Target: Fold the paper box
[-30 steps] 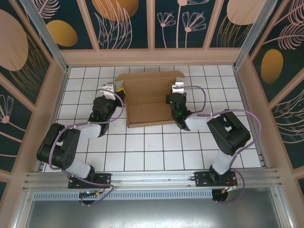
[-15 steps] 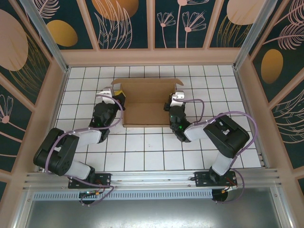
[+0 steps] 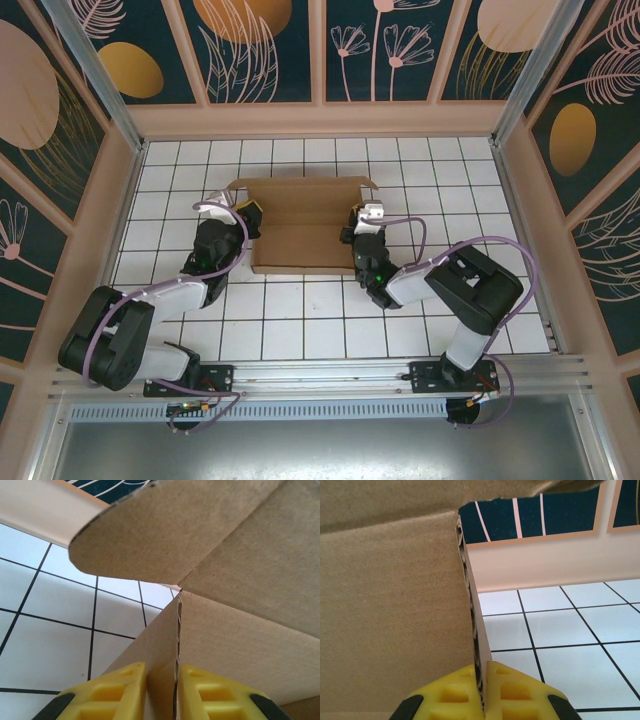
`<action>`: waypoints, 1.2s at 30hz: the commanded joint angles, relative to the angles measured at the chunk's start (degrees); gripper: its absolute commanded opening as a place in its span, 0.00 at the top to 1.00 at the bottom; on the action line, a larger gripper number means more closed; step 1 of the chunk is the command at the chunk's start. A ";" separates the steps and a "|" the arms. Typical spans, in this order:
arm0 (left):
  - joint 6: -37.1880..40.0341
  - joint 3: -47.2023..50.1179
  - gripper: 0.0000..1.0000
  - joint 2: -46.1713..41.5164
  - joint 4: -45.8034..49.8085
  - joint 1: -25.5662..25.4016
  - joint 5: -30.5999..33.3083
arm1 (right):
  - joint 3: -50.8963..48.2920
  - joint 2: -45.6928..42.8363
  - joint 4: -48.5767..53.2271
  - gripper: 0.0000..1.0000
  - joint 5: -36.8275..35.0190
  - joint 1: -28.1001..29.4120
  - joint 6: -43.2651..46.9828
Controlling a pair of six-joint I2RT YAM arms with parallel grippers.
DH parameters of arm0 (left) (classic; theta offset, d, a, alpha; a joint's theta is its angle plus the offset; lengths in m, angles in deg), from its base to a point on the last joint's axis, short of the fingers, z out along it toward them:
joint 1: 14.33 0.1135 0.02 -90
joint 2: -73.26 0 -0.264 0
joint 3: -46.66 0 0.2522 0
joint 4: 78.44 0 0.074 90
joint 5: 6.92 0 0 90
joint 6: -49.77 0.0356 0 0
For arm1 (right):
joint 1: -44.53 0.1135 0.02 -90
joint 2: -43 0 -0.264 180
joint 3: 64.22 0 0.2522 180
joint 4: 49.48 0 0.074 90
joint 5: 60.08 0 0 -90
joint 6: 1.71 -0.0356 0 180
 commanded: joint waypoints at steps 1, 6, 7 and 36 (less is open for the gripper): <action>-3.65 1.34 0.76 -0.54 -2.33 -0.67 -4.34 | -1.31 -2.20 -6.63 1.00 1.61 1.53 -3.19; -5.37 2.63 0.76 -1.12 -2.85 -0.66 -5.75 | -3.50 -3.19 -7.50 0.96 3.80 1.77 -4.68; -5.29 3.02 0.76 -1.37 -2.85 -0.66 -5.80 | -3.87 -3.01 -8.25 0.95 4.18 1.86 -4.69; -11.78 12.08 0.77 -7.63 6.74 -0.66 -1.30 | -14.58 -3.68 -8.07 0.71 22.02 1.54 -11.54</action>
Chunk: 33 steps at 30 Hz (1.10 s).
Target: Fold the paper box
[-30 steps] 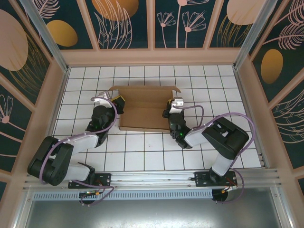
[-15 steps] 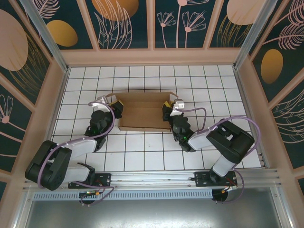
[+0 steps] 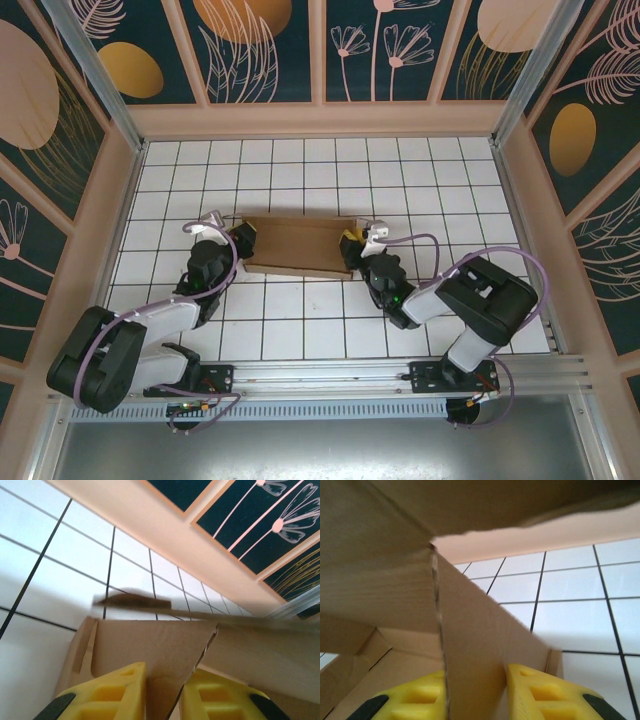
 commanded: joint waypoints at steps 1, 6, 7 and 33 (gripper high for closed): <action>-3.49 2.24 0.77 -0.96 6.35 -0.64 -0.48 | -1.99 1.30 -3.56 0.71 2.44 0.83 -1.72; -4.67 2.72 0.77 -3.39 10.78 -0.64 1.51 | -3.83 2.11 -5.52 0.71 2.28 0.77 -1.33; -4.67 2.68 0.76 -3.79 11.50 -0.66 1.98 | -3.96 2.12 -5.81 0.70 2.34 0.83 -1.23; -2.21 -2.86 0.77 -2.34 19.29 -0.64 5.99 | -5.81 -17.58 29.26 0.13 -10.46 -0.91 -7.76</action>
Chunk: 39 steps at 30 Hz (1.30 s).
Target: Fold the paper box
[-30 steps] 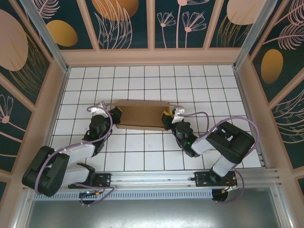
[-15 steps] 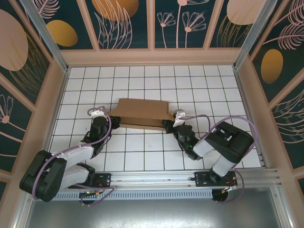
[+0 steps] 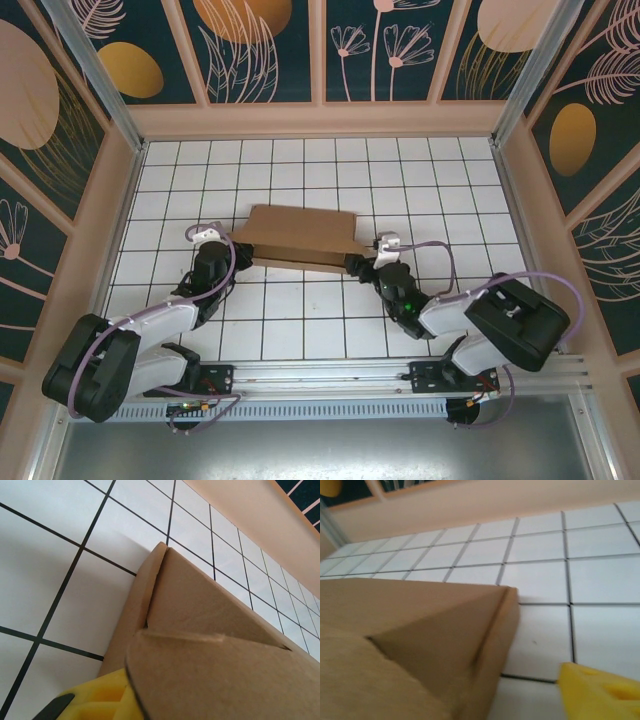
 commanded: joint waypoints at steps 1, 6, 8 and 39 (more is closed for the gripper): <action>0.79 -1.78 0.77 0.35 1.43 -0.05 2.01 | 1.50 -5.77 17.40 0.10 -7.13 -0.95 -7.22; 1.23 -2.22 0.77 0.29 2.14 -0.01 2.77 | 7.47 -11.89 38.17 0.01 -2.94 -4.24 -8.15; 1.24 -2.46 0.77 0.57 2.38 -0.05 2.84 | 8.11 -12.18 41.11 0.01 -5.12 -4.81 -10.13; 0.15 -3.61 0.59 -5.88 13.10 -0.05 -4.41 | 18.86 -31.35 51.99 0.50 13.25 -6.41 -6.71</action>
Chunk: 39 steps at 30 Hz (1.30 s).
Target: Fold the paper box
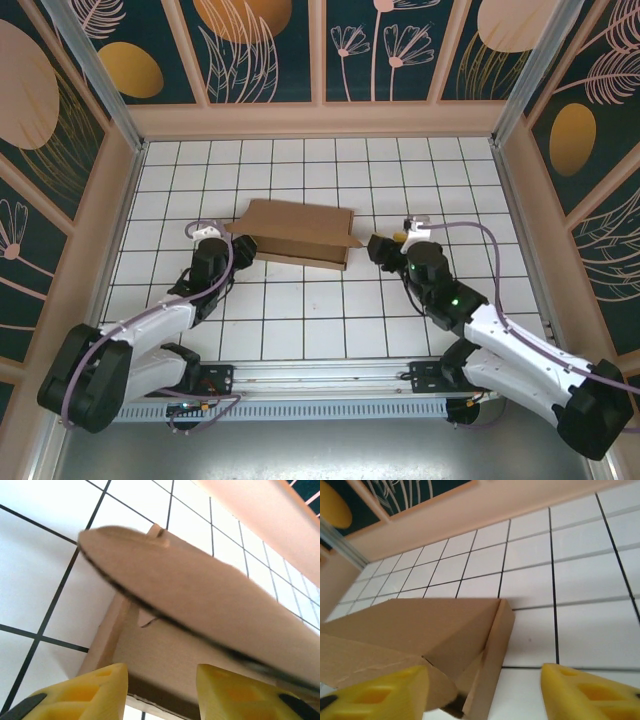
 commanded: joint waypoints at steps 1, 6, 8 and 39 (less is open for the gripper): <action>-1.07 -1.08 0.58 -2.44 6.40 0.13 -3.72 | 5.38 2.46 -0.05 0.60 4.59 -0.47 3.38; -2.23 -1.69 0.64 -10.63 16.28 0.14 -4.38 | 17.10 13.90 2.92 0.93 15.19 -0.47 6.03; -0.15 -4.60 0.68 -15.53 24.42 0.15 -1.88 | 22.37 19.43 4.97 0.94 19.59 -0.26 7.18; 2.44 -23.99 0.68 19.00 17.74 8.77 -26.03 | 27.47 54.06 12.39 0.85 22.80 -2.00 14.87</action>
